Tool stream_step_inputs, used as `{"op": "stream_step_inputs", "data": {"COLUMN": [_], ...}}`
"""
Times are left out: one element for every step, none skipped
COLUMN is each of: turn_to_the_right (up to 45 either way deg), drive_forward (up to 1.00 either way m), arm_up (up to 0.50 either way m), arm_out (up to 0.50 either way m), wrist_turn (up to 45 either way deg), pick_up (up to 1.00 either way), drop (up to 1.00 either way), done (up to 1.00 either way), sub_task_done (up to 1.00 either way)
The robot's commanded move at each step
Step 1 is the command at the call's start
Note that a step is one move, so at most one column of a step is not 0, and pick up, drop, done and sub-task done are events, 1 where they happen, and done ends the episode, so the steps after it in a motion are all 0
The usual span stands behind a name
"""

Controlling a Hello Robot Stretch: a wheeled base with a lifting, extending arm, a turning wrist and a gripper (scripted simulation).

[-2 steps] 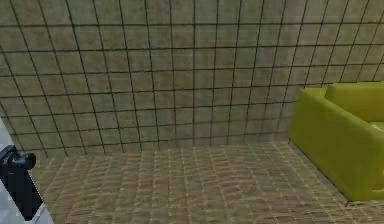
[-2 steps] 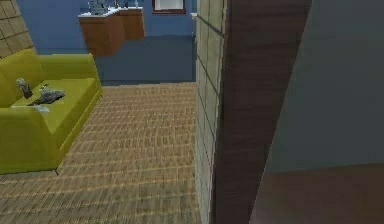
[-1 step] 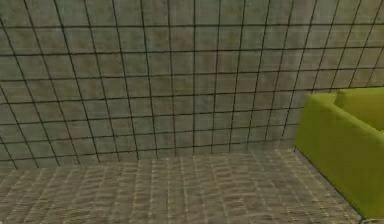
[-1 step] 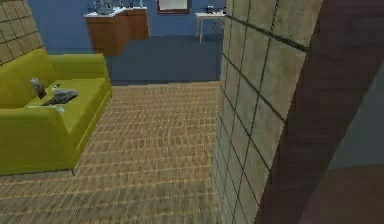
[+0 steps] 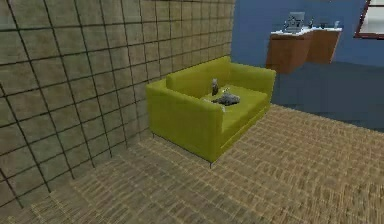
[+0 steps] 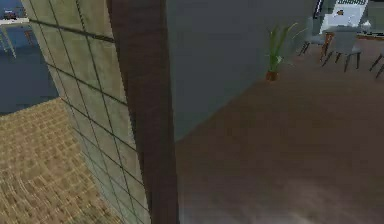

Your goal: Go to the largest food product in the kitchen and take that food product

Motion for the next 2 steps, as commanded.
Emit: {"op": "stream_step_inputs", "data": {"turn_to_the_right": [30.0,0.0], "drive_forward": [0.00,1.00], "arm_up": [0.00,0.00], "arm_out": [0.00,0.00], "wrist_turn": [0.0,0.0], "pick_up": [0.00,0.00], "drop": [0.00,0.00], "done": [0.00,0.00], "sub_task_done": [0.00,0.00]}}
